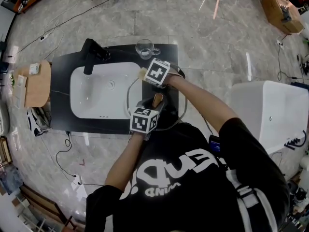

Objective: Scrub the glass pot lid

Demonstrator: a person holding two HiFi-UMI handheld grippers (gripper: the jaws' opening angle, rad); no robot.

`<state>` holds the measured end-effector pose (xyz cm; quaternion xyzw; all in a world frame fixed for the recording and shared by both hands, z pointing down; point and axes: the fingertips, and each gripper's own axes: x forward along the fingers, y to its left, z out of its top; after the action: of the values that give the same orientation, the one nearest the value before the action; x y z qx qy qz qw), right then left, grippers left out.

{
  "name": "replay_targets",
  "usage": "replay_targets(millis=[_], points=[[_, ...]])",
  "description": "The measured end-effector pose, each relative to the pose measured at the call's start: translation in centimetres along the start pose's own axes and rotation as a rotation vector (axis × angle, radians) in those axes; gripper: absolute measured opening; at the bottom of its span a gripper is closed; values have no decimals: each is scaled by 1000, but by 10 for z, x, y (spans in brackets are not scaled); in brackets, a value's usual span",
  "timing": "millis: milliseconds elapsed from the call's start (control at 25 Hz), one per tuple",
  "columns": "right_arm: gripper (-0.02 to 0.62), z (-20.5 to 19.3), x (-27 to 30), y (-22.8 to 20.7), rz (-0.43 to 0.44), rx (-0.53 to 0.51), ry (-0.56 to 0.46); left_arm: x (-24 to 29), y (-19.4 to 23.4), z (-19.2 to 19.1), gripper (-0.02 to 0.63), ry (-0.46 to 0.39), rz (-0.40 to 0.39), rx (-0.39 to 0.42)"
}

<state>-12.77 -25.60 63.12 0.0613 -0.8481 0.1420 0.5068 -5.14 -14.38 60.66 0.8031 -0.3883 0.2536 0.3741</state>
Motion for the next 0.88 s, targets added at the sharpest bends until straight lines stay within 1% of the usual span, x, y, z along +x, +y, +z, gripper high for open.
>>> replay_targets(millis=[120,200,320,360,400,480,520,640,800,880], points=[[49,19,6,14,54,-9,-74,0,0,1,178,0,2,-1],[49,25,10,23,71,-23,-83,0,-1,1,178,-1,4,-2],[49,34,17,42,112,-74,-81,0,-2,2,178,-3,8,-1],[48,37,19,46,115,-99,-76,0,-2,2,178,-4,10,0],[49,38,20,44,92,-135,-60,0,-2,2,178,-5,12,0],[48,37,19,33,13,-212,-8,0,-3,3,178,-7,15,4],[48,36,20,33,4,-235,9,0,-3,2,178,-7,18,7],[49,39,25,45,47,-267,20,0,-1,1,179,-10,24,15],[48,43,26,58,82,-294,15,0,-1,1,181,-15,30,21],[49,36,27,67,119,-295,49,1,-1,0,181,-18,34,27]])
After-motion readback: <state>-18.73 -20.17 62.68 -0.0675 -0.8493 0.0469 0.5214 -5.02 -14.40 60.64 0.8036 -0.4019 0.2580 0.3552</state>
